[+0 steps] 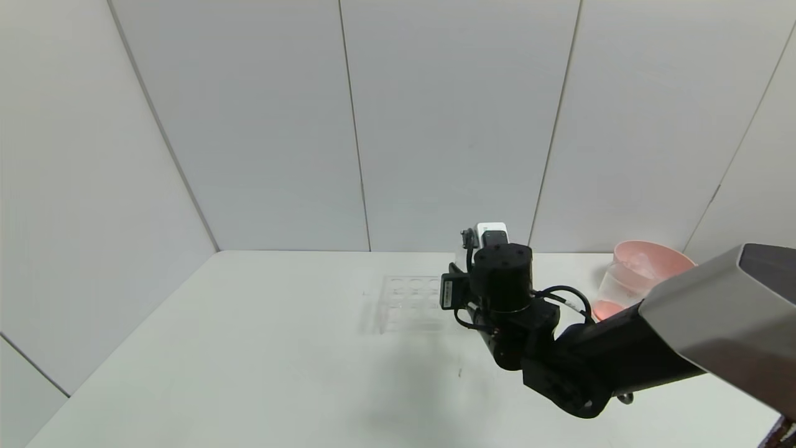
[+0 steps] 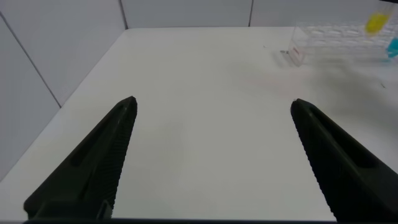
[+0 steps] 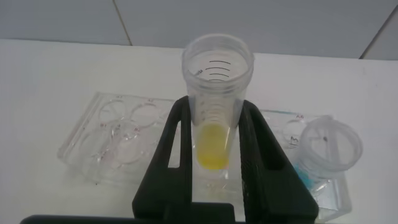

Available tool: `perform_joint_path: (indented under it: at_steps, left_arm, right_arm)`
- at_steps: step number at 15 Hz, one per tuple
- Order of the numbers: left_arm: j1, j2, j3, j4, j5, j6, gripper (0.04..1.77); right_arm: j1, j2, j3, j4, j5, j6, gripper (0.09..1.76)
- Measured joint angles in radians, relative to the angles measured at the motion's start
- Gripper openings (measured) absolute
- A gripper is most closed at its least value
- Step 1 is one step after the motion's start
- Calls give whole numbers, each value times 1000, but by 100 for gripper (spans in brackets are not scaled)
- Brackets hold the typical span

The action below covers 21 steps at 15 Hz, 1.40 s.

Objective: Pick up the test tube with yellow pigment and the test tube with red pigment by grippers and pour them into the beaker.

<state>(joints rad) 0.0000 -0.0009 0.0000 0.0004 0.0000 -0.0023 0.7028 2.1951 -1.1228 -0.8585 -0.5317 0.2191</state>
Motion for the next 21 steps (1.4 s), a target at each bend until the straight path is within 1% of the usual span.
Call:
perform_joint_path:
  at_steps: [3, 6, 8, 10, 12, 16, 18, 19, 21]
  left_arm:
    - [0, 0, 0, 0, 0, 0, 176]
    - [0, 0, 0, 0, 0, 0, 176]
    - [0, 0, 0, 0, 0, 0, 176]
    - [0, 0, 0, 0, 0, 0, 176]
    - [0, 0, 0, 0, 0, 0, 176]
    - [0, 0, 0, 0, 0, 0, 176]
    - [0, 0, 0, 0, 0, 0, 176]
    - [0, 0, 0, 0, 0, 0, 176]
    - [0, 0, 0, 0, 0, 0, 176]
  right_arm:
    - [-28, -68, -7, 1, 24, -41, 51]
    - [-91, -155, -7, 19, 58, -74, 51]
    - [-162, -214, 3, 57, 80, -79, 51]
    - [-254, -268, 28, 69, 146, -80, 51]
    - [-370, -320, 81, 69, 273, -93, 51]
    - [-666, -384, 166, 64, 648, -200, 51]
    - [-820, -388, 174, 60, 842, -304, 51]
    - [-880, -378, 173, 54, 910, -379, 51]
    - [-962, -338, 154, 18, 998, -527, 51]
